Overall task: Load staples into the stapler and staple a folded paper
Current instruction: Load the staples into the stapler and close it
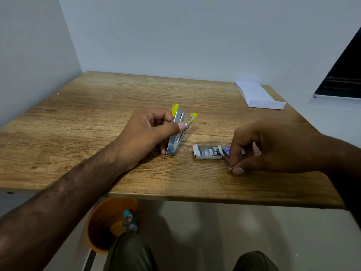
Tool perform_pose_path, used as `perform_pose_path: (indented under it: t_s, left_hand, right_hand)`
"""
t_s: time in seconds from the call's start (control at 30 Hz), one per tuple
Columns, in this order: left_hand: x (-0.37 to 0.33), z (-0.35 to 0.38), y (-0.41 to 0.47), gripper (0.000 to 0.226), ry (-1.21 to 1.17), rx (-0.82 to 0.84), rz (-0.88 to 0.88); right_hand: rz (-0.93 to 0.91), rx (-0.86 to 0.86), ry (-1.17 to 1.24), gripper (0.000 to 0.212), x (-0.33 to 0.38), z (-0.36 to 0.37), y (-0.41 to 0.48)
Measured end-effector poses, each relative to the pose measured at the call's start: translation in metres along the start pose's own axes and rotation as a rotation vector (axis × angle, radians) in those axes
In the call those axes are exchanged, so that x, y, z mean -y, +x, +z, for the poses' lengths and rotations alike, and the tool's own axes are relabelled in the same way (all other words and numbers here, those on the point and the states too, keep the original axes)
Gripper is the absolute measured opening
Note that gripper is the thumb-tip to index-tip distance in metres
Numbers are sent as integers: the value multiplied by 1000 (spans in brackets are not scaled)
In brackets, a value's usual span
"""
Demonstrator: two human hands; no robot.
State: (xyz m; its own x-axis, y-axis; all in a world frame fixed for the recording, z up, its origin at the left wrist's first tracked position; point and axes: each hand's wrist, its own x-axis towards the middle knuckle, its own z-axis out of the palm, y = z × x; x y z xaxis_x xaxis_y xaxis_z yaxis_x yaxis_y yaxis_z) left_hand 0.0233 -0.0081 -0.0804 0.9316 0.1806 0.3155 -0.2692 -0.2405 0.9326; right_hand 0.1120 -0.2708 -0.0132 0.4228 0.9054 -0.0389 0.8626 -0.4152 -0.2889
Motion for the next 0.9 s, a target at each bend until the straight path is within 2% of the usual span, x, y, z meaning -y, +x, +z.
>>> perform_pose_path:
  t_s: [0.17, 0.3, 0.43, 0.6, 0.67, 0.8, 0.9]
  left_hand:
    - [-1, 1, -1, 34, -6, 5, 9]
    - [-2, 1, -1, 33, -6, 8, 12]
    - [-2, 0, -2, 31, 2, 12, 19]
    - [2, -2, 1, 36, -55, 21, 28]
    - [4, 0, 3, 38, -111, 20, 27]
    - [-1, 13, 8, 29, -205, 21, 39]
    - [-10, 27, 13, 21, -276, 19, 57]
  right_hand:
    - [66, 59, 106, 14, 3, 5, 2]
    - [68, 37, 67, 17, 3, 1, 2]
    - [49, -117, 76, 14, -1, -3, 0]
    - [66, -372, 420, 9, -4, 0, 13]
    - [83, -404, 527, 15, 0, 2, 22]
    - [114, -363, 696, 45, 11, 7, 43]
    - [48, -313, 756, 45, 17, 12, 53]
